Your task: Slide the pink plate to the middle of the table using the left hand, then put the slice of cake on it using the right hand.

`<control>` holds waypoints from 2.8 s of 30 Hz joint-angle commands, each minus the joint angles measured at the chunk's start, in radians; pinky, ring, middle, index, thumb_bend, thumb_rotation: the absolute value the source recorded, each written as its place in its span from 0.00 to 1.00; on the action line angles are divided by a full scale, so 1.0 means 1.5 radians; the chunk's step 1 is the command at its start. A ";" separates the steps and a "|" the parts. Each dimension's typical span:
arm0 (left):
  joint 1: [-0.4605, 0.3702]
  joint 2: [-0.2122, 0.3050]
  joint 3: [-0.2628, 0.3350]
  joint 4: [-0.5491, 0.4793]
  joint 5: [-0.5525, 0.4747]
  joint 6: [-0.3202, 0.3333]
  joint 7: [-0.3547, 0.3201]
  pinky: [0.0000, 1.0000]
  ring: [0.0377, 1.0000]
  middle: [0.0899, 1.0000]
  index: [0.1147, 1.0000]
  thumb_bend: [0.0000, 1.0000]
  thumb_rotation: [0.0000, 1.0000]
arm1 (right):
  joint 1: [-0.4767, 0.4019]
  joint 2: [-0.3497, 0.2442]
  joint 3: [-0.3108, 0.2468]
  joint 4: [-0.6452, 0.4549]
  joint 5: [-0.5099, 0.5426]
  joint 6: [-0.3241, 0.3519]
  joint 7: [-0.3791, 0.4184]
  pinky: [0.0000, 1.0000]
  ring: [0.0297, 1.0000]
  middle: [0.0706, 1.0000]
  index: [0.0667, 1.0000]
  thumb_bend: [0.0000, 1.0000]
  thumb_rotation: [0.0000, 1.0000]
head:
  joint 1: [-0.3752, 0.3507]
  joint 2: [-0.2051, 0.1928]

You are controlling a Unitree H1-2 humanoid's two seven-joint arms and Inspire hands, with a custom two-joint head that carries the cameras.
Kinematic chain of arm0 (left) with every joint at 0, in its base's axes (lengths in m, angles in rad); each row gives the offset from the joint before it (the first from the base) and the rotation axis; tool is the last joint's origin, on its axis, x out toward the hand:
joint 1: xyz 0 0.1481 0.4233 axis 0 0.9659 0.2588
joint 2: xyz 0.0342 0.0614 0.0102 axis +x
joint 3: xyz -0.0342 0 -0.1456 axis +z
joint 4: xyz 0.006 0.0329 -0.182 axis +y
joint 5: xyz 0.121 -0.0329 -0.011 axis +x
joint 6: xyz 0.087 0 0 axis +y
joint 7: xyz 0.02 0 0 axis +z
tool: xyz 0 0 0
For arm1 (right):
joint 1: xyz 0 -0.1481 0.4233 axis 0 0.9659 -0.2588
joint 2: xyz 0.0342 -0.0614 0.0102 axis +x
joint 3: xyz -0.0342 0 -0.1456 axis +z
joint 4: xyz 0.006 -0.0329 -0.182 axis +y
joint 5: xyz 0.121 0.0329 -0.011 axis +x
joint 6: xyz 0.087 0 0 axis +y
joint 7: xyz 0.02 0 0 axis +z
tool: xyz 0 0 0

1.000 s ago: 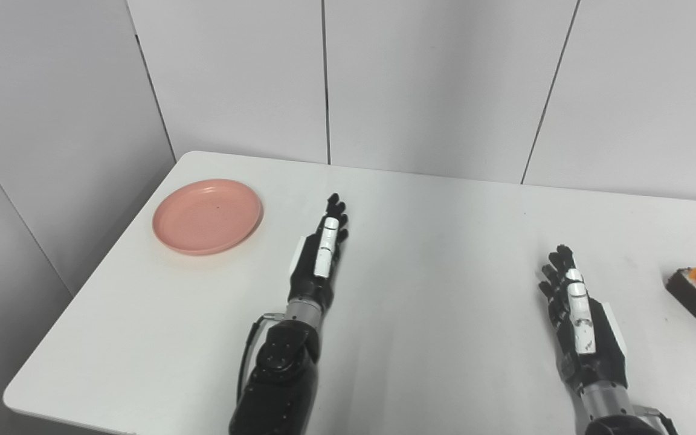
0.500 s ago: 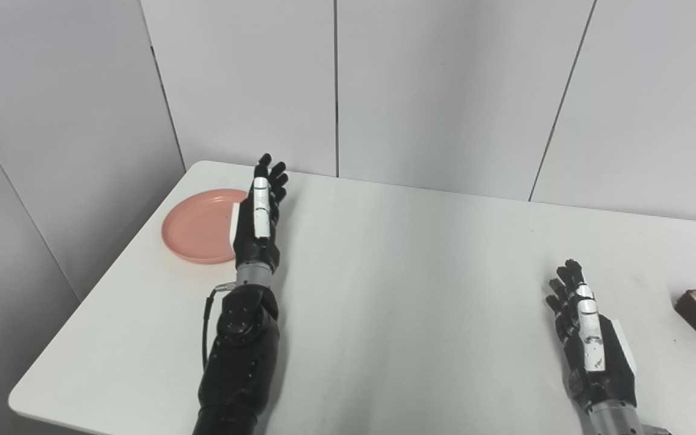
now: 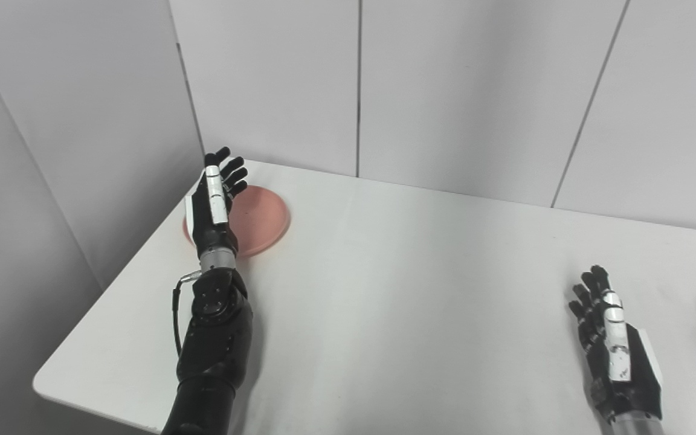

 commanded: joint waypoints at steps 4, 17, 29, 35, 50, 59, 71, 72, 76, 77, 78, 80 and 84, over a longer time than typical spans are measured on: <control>-0.047 0.053 0.019 0.024 -0.008 -0.043 0.006 0.75 0.73 0.70 0.71 0.72 1.00 | 0.008 -0.007 -0.007 0.024 0.014 -0.035 0.014 1.00 1.00 1.00 1.00 0.51 0.97 | 0.009 -0.002; -0.057 0.108 0.039 0.139 -0.015 -0.128 0.025 0.77 0.73 0.71 0.71 0.74 1.00 | 0.011 -0.017 -0.008 0.018 0.016 -0.036 0.022 1.00 1.00 1.00 1.00 0.50 1.00 | 0.031 -0.004; -0.069 0.135 0.038 0.239 -0.022 -0.156 0.010 0.84 0.81 0.79 0.79 0.71 1.00 | 0.018 -0.020 -0.001 -0.002 0.007 -0.029 0.019 1.00 1.00 1.00 1.00 0.45 1.00 | 0.033 -0.006; -0.073 0.130 0.033 0.256 -0.036 -0.150 -0.004 0.93 0.87 0.84 0.84 0.69 1.00 | 0.019 -0.021 0.000 -0.004 0.008 -0.030 0.020 1.00 1.00 1.00 1.00 0.44 1.00 | 0.033 -0.005; -0.065 0.114 -0.018 0.228 -0.077 -0.069 -0.115 1.00 0.99 0.96 0.97 0.74 1.00 | 0.024 -0.023 0.003 -0.024 0.005 -0.016 0.013 1.00 1.00 1.00 1.00 0.45 1.00 | 0.027 0.005; -0.065 0.106 -0.041 0.226 -0.075 -0.053 -0.136 1.00 1.00 0.99 1.00 0.71 1.00 | 0.027 -0.026 0.007 -0.035 0.003 -0.011 0.015 1.00 1.00 1.00 1.00 0.45 1.00 | 0.028 0.007; -0.069 0.095 -0.042 0.230 -0.097 -0.043 -0.162 1.00 1.00 1.00 1.00 0.73 1.00 | 0.028 -0.019 0.006 -0.038 0.001 -0.008 0.011 1.00 1.00 1.00 1.00 0.45 0.99 | 0.022 0.008; -0.069 0.094 -0.041 0.230 -0.098 -0.041 -0.164 1.00 1.00 1.00 1.00 0.74 1.00 | 0.028 -0.018 0.006 -0.039 0.001 -0.007 0.010 1.00 1.00 1.00 1.00 0.46 0.99 | 0.022 0.008; -0.071 0.088 -0.049 0.235 -0.094 -0.047 -0.170 1.00 1.00 0.99 1.00 0.74 1.00 | 0.027 -0.016 0.005 -0.035 0.003 -0.008 0.010 1.00 1.00 1.00 1.00 0.49 0.95 | 0.017 0.009; -0.072 0.084 -0.048 0.236 -0.100 -0.048 -0.179 1.00 1.00 0.99 1.00 0.74 1.00 | 0.027 -0.016 0.006 -0.035 0.001 -0.009 0.009 1.00 1.00 1.00 1.00 0.49 0.95 | 0.014 0.009; -0.073 0.082 -0.047 0.237 -0.107 -0.048 -0.190 1.00 1.00 0.99 1.00 0.75 1.00 | 0.028 -0.016 0.007 -0.039 -0.002 -0.008 0.008 1.00 1.00 1.00 1.00 0.49 0.96 | 0.013 0.010; -0.074 0.076 -0.048 0.237 -0.112 -0.046 -0.198 1.00 0.99 0.98 1.00 0.76 1.00 | 0.029 -0.016 0.010 -0.044 -0.011 -0.006 0.004 1.00 1.00 1.00 1.00 0.48 0.97 | 0.011 0.010; -0.076 0.067 -0.060 0.238 -0.099 -0.050 -0.204 1.00 0.97 0.95 0.97 0.75 1.00 | 0.029 -0.016 0.010 -0.042 -0.010 -0.007 0.005 1.00 1.00 1.00 1.00 0.49 0.96 | 0.009 0.013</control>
